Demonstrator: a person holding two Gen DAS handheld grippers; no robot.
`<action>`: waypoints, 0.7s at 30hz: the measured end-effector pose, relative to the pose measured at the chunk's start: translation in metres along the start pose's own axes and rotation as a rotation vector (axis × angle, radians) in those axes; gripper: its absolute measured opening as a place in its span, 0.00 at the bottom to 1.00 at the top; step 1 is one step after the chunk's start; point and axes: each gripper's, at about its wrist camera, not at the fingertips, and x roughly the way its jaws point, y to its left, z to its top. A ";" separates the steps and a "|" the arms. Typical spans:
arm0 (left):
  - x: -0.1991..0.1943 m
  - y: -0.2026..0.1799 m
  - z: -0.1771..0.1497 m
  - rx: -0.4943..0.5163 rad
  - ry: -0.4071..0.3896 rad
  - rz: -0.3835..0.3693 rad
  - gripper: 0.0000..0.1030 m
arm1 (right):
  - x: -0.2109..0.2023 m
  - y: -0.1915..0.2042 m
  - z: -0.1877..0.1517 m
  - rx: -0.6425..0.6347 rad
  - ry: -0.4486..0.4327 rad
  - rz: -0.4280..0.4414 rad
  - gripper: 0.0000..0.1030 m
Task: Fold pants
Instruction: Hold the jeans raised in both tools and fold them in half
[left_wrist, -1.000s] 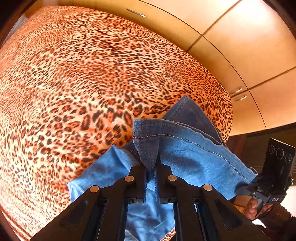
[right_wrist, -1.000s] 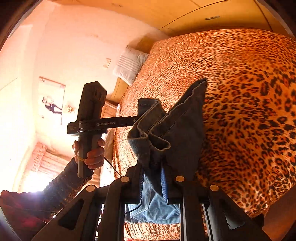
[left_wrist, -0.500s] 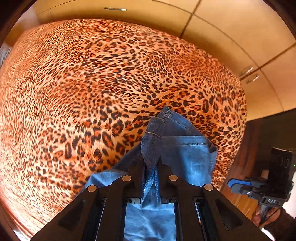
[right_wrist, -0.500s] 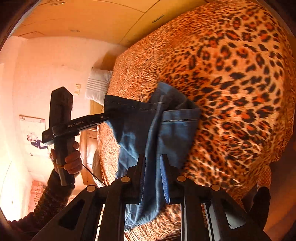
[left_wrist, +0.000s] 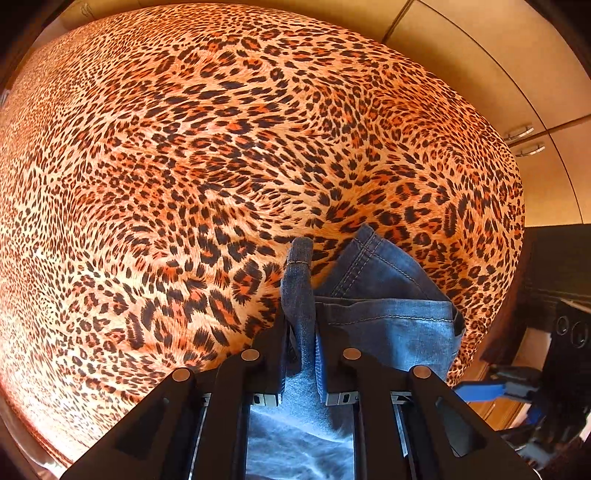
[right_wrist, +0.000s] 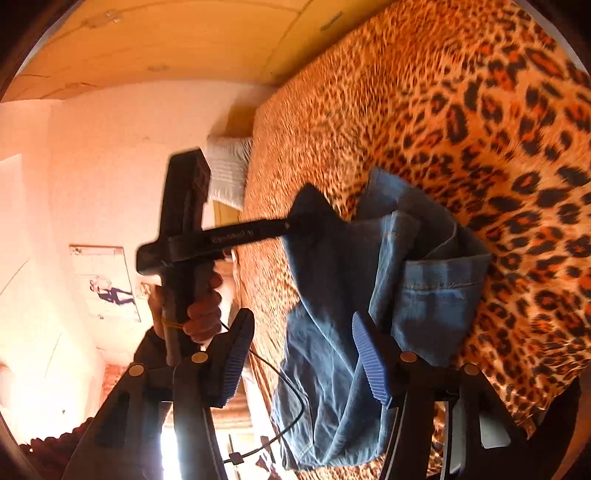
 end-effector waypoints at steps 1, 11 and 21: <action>0.000 0.003 -0.001 -0.014 0.002 -0.011 0.12 | 0.009 0.001 0.000 -0.019 0.027 -0.107 0.54; -0.001 0.012 -0.008 0.005 -0.003 -0.049 0.14 | -0.087 0.003 -0.026 0.008 -0.268 -0.341 0.54; -0.002 0.009 -0.012 0.000 -0.018 -0.043 0.15 | 0.014 -0.023 -0.001 0.012 -0.128 -0.373 0.03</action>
